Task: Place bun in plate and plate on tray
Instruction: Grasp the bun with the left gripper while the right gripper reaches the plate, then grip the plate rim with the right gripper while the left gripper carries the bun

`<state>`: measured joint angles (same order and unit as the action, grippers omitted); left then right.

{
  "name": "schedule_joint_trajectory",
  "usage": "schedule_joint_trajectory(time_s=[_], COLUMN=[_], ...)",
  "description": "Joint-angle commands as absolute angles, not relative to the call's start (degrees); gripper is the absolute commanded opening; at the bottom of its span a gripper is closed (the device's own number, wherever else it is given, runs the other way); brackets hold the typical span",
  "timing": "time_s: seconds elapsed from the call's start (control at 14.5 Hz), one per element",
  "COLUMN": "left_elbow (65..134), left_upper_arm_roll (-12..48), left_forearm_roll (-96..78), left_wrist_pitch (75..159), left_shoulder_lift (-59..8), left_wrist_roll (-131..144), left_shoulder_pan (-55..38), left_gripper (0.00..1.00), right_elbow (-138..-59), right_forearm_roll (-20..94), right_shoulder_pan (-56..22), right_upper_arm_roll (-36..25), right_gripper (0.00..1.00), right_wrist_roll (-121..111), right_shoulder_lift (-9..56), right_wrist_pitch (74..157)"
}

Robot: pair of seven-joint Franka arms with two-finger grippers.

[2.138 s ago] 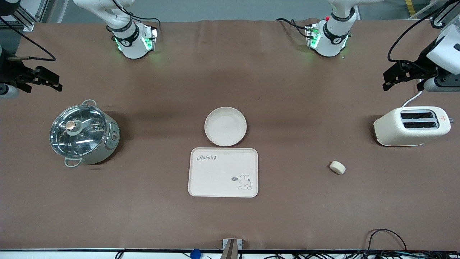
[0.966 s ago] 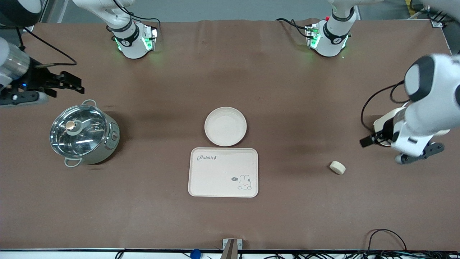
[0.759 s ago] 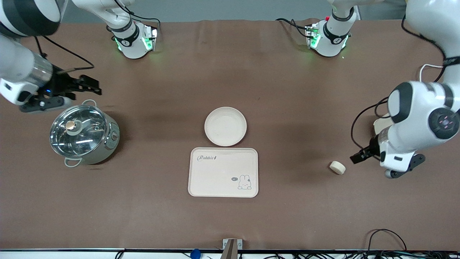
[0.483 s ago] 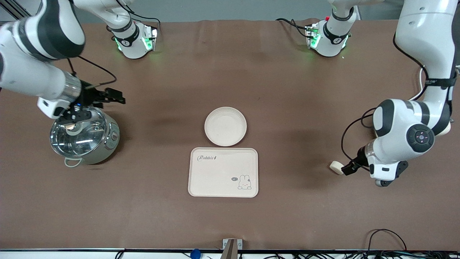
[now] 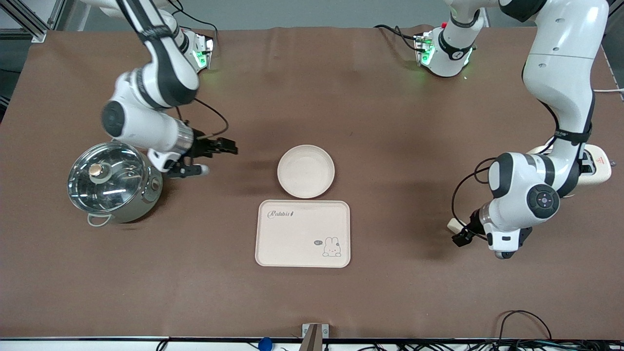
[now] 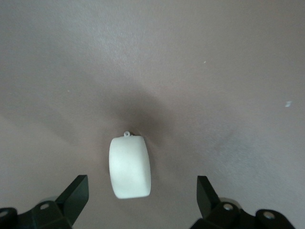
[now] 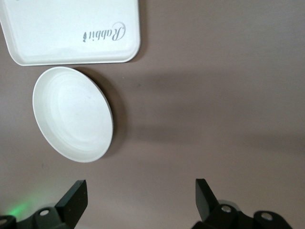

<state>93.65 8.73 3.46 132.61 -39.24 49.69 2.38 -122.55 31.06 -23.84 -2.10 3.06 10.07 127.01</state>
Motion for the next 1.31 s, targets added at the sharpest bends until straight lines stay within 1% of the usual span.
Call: schedule_joint_trajectory(time_s=[0.0, 0.07, 0.21, 0.41, 0.48, 0.55, 0.62, 0.69, 0.76, 0.83, 0.97, 1.03, 1.24], left_elbow=[93.3, 93.2, 93.3, 93.0, 92.8, 92.7, 92.6, 92.6, 92.6, 92.7, 93.1, 93.1, 92.9], left_upper_arm_roll=[8.8, 8.8, 8.7, 8.7, 8.7, 8.7, 8.8, 8.8, 8.9, 9.1, 9.9, 10.0, 11.0], left_forearm_roll=[4.6, 4.7, 4.8, 6.6, 7.2, 7.3, 7.3, 7.4, 7.4, 7.3, 7.2, 7.2, 7.2], left_wrist_pitch=[133.0, 133.0, 133.1, 133.2, 133.2, 133.2, 133.2, 133.2, 133.2, 133.1, 131.9, 130.8, 126.8], left_shoulder_lift=[-40.2, -40.4, -41.1, -42.4, -43.1, -43.2, -43.2, -43.2, -43.2, -42.8, -41.1, -40.1, -37.3], left_wrist_roll=[51.0, 50.9, 50.6, 50.7, 50.7, 50.7, 50.7, 50.7, 50.9, 51.1, 52.8, 54.4, 59.0], left_shoulder_pan=[2.3, 2.2, 2.3, 2.3, 2.3, 2.3, 2.4, 2.3, 1.9, 1.1, -1.7, -3.6, -10.2], left_gripper=[0.99, 0.97, 0.89, 0.76, 0.70, 0.63, 0.51, 0.38, 0.28, 0.21, 0.17, 0.17, 0.18], right_elbow=[-121.9, -121.1, -119.5, -120.6, -120.4, -120.1, -119.9, -119.6, -119.4, -119.3, -119.4, -119.4, -117.9], right_forearm_roll=[36.8, 37.6, 38.5, 38.6, 38.7, 38.8, 38.8, 39.0, 39.8, 40.9, 41.0, 41.1, 41.3], right_shoulder_pan=[-28.6, -30.6, -32.2, -33.2, -33.9, -35.2, -35.8, -36.1, -37.0, -37.3, -36.2, -36.0, -36.6], right_upper_arm_roll=[-2.6, -2.6, -2.6, -2.6, -2.6, -2.7, -2.7, -2.6, -2.6, -2.7, -2.8, -2.8, -2.8], right_gripper=[1.00, 1.00, 1.00, 1.00, 1.00, 1.00, 1.00, 1.00, 1.00, 1.00, 1.00, 1.00, 1.00], right_wrist_roll=[3.6, 3.6, 3.6, 3.8, 3.9, 3.9, 3.9, 4.0, 4.7, 4.9, 4.7, 5.1, 5.6], right_shoulder_lift=[16.3, 18.7, 22.0, 20.9, 20.9, 21.3, 22.1, 24.8, 25.9, 25.9, 25.0, 24.1, 24.5], right_wrist_pitch=[135.1, 138.2, 139.6, 138.8, 139.1, 140.4, 143.1, 146.5, 148.1, 148.3, 147.2, 146.5, 147.0])
